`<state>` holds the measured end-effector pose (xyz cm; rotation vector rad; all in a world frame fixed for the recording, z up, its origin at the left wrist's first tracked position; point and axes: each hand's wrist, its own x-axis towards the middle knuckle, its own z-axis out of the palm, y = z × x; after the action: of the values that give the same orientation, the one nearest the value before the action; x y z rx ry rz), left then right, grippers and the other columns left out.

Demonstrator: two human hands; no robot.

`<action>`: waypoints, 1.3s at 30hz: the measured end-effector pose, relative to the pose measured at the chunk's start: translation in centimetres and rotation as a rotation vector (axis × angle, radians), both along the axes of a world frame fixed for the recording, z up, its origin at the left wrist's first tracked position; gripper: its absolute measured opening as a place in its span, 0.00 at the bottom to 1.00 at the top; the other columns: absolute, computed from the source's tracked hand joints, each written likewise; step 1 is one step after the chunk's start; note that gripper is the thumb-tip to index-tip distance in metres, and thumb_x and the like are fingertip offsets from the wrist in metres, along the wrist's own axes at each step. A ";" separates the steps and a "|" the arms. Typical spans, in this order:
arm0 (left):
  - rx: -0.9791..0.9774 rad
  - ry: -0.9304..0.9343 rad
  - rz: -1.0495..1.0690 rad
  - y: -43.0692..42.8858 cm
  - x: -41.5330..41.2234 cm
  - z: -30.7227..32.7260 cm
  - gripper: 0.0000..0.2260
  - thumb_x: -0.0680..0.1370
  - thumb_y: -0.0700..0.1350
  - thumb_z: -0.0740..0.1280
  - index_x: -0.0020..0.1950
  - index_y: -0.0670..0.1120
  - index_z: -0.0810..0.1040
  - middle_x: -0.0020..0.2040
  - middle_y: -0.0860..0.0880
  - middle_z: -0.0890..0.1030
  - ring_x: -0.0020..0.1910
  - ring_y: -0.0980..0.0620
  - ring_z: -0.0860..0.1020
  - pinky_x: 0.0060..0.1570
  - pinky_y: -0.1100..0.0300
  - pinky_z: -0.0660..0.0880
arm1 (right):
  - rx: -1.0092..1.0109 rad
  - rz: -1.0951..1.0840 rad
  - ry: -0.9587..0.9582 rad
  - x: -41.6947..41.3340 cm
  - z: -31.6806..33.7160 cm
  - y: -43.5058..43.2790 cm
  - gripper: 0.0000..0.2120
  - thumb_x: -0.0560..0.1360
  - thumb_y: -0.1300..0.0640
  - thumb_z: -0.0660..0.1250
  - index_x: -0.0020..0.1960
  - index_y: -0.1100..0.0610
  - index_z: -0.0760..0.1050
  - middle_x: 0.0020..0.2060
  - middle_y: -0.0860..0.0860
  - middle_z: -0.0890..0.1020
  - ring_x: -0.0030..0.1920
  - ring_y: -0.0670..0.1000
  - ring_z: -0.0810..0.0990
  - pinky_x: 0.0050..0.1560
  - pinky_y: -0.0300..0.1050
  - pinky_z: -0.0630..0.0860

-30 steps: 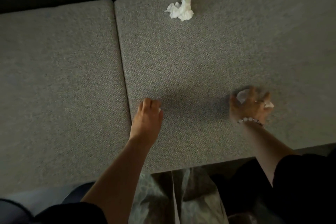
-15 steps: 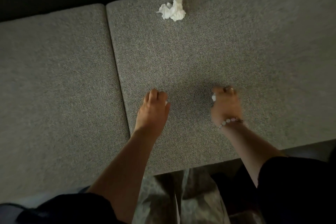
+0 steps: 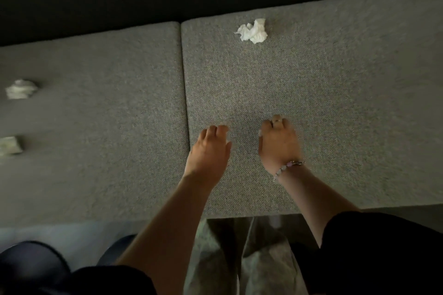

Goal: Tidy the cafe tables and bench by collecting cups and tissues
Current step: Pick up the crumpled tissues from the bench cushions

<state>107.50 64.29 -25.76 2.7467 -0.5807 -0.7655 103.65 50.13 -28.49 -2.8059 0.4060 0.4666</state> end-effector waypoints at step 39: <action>0.037 -0.242 -0.005 15.0 -21.4 21.5 0.13 0.81 0.36 0.56 0.65 0.40 0.69 0.63 0.42 0.69 0.62 0.45 0.69 0.57 0.56 0.72 | -0.126 0.197 -0.096 -22.3 23.5 16.9 0.15 0.79 0.62 0.54 0.64 0.61 0.69 0.62 0.56 0.71 0.63 0.55 0.68 0.61 0.45 0.66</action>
<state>86.10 79.26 -4.25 2.8951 -0.6256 -0.4509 81.34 67.04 -5.01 -2.9917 0.1440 0.3550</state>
